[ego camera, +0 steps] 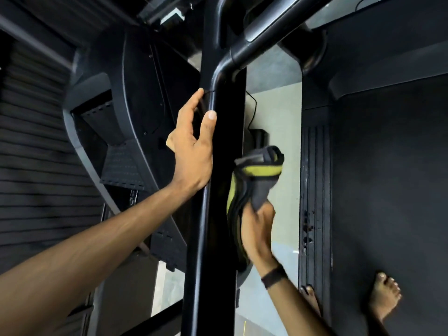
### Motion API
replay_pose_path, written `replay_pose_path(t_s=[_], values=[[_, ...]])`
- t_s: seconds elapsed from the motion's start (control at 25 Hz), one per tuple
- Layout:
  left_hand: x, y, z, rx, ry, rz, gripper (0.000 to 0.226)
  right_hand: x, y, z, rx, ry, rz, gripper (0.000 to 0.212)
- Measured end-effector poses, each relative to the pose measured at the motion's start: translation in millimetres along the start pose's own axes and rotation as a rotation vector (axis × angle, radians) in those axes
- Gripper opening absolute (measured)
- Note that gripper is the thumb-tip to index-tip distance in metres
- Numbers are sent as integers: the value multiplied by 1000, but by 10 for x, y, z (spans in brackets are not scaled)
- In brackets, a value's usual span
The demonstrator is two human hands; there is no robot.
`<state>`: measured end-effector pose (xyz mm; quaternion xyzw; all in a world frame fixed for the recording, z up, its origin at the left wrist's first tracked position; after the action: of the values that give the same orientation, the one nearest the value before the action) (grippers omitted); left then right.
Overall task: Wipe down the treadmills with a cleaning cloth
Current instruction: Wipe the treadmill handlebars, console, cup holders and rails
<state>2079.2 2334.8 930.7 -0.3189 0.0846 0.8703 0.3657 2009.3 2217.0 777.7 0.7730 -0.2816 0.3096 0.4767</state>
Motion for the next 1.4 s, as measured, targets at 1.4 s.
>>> replay_pose_path(t_s=[1.4], values=[[600,2040,1041,-178,123,197,7,255,1043,170,87,216,261,36]])
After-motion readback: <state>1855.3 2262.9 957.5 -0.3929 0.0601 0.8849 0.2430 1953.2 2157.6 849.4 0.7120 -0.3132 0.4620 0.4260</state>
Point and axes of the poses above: each hand's wrist, its own y-axis away from the middle knuckle, its own z-axis out of the back of the hand, x = y × z, the point moved 5 cm from there along -y, towards the middle knuckle, and after that the axes turned 5 degrees about z, right-handed, at the moved point
